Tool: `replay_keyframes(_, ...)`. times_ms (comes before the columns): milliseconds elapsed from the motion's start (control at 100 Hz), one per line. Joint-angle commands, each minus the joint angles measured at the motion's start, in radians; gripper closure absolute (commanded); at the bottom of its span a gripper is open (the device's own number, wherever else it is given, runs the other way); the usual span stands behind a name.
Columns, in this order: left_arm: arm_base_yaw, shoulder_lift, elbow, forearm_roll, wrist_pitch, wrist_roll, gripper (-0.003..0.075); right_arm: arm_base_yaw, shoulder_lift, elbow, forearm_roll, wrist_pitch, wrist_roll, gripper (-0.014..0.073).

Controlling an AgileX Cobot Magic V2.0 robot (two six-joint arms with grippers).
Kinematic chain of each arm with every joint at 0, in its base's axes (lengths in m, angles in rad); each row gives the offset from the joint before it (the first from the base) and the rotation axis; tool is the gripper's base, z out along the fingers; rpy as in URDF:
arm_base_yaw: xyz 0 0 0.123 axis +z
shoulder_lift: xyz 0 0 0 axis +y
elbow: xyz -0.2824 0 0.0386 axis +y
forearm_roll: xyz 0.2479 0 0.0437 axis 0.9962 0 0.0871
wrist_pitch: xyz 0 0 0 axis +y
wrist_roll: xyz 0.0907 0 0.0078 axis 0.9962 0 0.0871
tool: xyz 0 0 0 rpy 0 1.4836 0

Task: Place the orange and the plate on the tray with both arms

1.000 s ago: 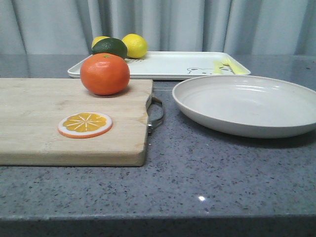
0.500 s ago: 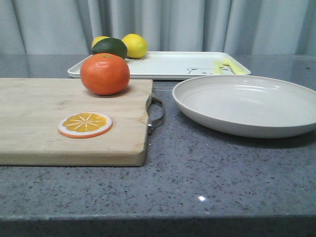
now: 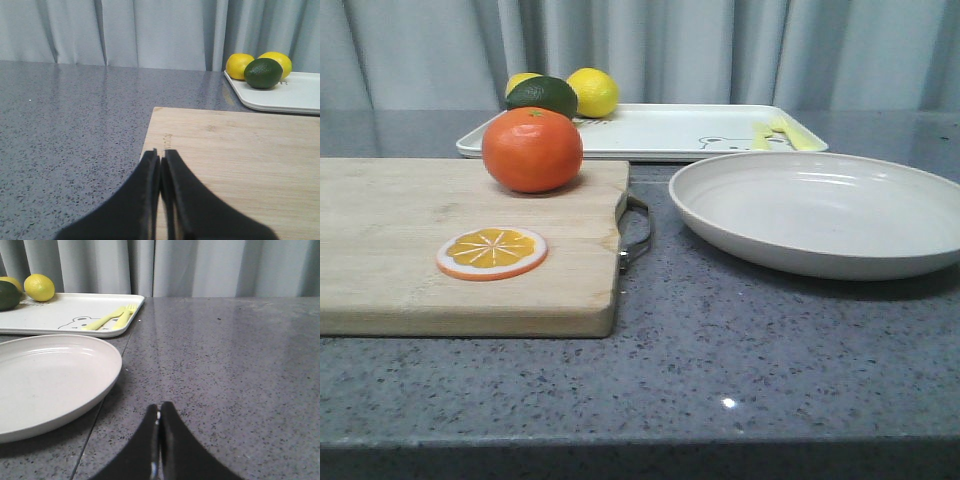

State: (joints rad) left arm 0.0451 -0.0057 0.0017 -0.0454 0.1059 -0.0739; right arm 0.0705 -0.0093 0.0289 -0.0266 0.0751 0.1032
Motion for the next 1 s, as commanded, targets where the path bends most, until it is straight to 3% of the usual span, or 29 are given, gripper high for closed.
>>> replay_keyframes(0,-0.001,-0.032,0.007,-0.001,-0.088,-0.007,0.0741,0.001,-0.014,-0.024,-0.014,-0.088,0.000,0.0661)
replay_keyframes(290,-0.001,-0.003,-0.081,-0.006,-0.083,-0.007,0.0741,0.001,0.016,-0.088,-0.014,-0.028,-0.008,0.0653)
replay_keyframes(700,-0.001,0.237,-0.284,0.002,-0.113,-0.007,0.0741,0.001,0.277,-0.336,-0.014,-0.022,-0.008,0.0651)
replay_keyframes(990,-0.001,0.248,-0.291,0.002,-0.127,-0.007,0.0741,0.001,0.293,-0.343,-0.011,-0.085,-0.007,0.0651)
